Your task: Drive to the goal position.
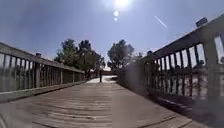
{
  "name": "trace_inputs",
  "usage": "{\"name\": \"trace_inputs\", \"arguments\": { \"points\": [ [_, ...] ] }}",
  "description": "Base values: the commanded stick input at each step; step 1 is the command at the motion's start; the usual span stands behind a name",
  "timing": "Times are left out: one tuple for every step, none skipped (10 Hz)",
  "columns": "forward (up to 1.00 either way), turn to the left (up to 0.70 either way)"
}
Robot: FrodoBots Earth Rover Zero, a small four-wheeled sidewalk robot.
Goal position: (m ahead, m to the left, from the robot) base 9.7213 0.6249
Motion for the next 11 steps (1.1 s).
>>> {"name": "trace_inputs", "arguments": {
  "points": [
    [0.7, 0.0],
    [0.7, 0.0],
    [0.7, 0.0],
    [0.7, 0.0],
    [0.7, 0.0],
    [0.7, 0.0],
    [0.7, 0.0],
    [0.7, 0.0],
    [0.7, 0.0],
    [0.7, 0.0],
    [0.7, 0.0]
  ]
}}
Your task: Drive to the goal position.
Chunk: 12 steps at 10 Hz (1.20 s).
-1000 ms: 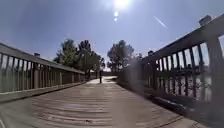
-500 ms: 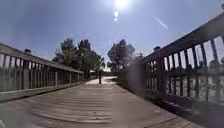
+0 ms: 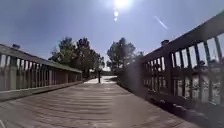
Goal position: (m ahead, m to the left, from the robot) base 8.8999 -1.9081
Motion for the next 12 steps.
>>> {"name": "trace_inputs", "arguments": {
  "points": [
    [0.7, 0.0],
    [0.7, 0.0],
    [0.7, 0.0],
    [0.7, 0.01],
    [0.7, 0.06],
    [0.7, 0.11],
    [0.7, 0.14],
    [0.7, 0.14],
    [0.7, 0.14],
    [0.7, 0.14],
    [0.7, 0.14],
    [0.7, 0.11]
  ]
}}
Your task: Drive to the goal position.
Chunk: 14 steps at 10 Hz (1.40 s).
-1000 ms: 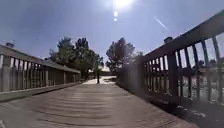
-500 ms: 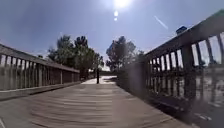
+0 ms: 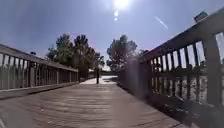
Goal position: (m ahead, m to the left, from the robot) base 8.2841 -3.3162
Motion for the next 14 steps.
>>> {"name": "trace_inputs", "arguments": {
  "points": [
    [0.7, 0.01],
    [0.7, 0.0],
    [0.7, 0.0],
    [0.7, 0.0],
    [0.7, 0.0],
    [0.7, 0.0],
    [0.7, 0.0],
    [0.7, 0.0],
    [0.7, 0.0],
    [0.7, 0.0],
    [0.7, 0.0],
    [0.7, 0.0],
    [0.7, 0.0],
    [0.7, 0.0]
  ]
}}
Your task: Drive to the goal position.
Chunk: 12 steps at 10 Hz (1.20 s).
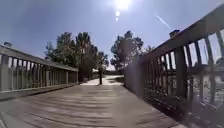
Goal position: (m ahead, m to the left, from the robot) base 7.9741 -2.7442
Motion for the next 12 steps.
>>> {"name": "trace_inputs", "arguments": {
  "points": [
    [0.7, 0.0],
    [0.7, 0.0],
    [0.7, 0.0],
    [0.7, 0.0],
    [0.7, 0.0],
    [0.7, 0.0],
    [0.7, 0.0],
    [0.7, 0.0],
    [0.7, 0.0],
    [0.7, 0.0],
    [0.7, 0.0],
    [0.7, 0.0]
  ]
}}
